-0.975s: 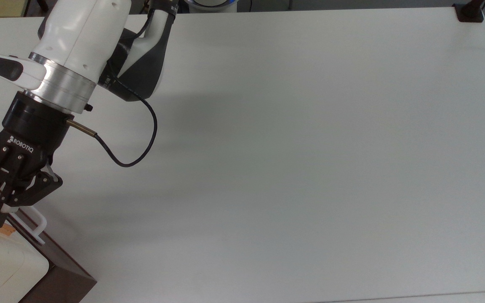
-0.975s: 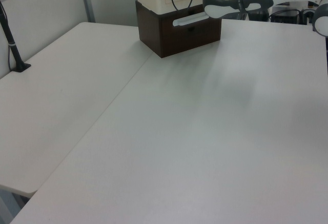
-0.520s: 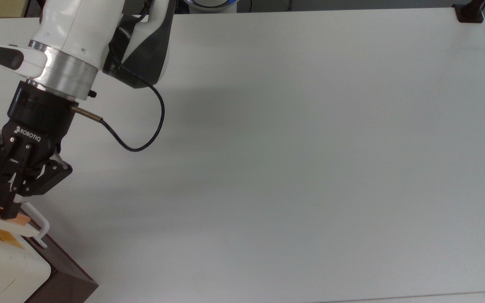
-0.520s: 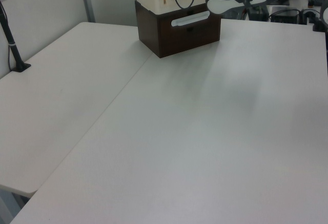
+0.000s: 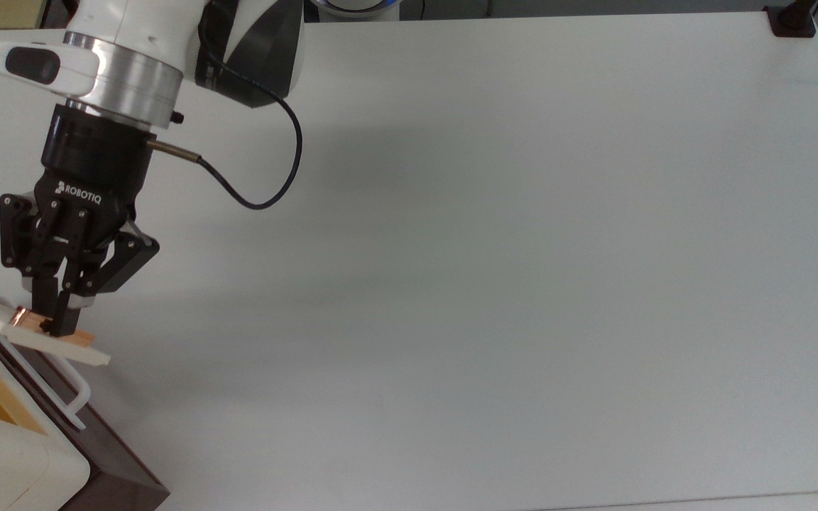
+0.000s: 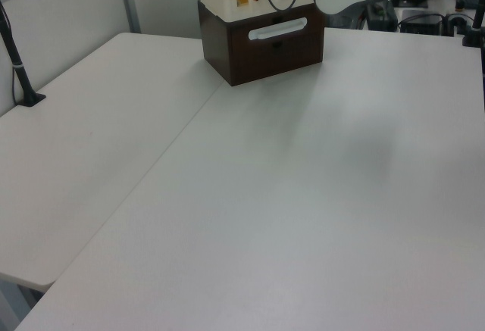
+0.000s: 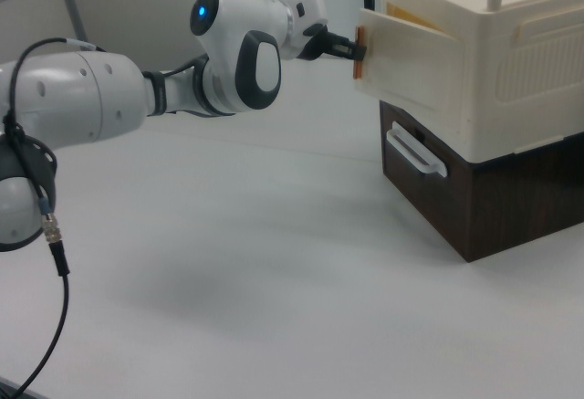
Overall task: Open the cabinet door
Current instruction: 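Swing the held door outward on its hinge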
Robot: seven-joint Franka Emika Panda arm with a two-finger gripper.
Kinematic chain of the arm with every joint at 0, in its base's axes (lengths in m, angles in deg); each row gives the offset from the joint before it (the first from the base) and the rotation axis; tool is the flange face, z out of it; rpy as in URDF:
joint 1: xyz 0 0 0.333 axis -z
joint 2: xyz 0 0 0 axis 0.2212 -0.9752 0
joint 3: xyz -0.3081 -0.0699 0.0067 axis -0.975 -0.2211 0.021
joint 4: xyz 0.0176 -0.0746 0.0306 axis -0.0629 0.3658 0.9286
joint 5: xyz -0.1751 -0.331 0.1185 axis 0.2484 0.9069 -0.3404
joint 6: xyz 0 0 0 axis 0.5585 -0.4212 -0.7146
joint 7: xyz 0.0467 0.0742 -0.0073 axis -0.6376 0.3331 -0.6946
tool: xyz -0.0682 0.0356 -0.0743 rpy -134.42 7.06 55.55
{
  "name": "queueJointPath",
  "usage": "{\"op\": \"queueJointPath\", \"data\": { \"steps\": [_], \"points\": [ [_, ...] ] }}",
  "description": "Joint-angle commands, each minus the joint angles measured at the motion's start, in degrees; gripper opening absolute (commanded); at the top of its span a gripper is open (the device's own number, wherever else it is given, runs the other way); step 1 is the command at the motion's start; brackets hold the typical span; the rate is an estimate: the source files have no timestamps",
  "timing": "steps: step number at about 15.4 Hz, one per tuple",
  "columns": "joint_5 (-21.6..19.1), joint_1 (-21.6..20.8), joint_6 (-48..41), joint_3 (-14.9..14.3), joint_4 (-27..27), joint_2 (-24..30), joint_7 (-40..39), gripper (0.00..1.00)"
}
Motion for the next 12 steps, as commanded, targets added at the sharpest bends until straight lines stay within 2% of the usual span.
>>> {"op": "queueJointPath", "data": {
  "steps": [1, 7, 10, 12],
  "points": [
    [0.68, 1.80, 1.35, 4.60, 10.53, 8.90, -0.64, 0.06],
    [0.16, 7.15, 1.17, 6.97, 16.68, 11.80, -2.84, 0.17],
    [0.07, 10.50, 1.08, 10.22, 19.59, 13.30, -2.84, 0.29],
    [-0.11, 11.03, 0.91, 11.19, 19.77, 13.48, -2.75, 0.41]
  ]
}}
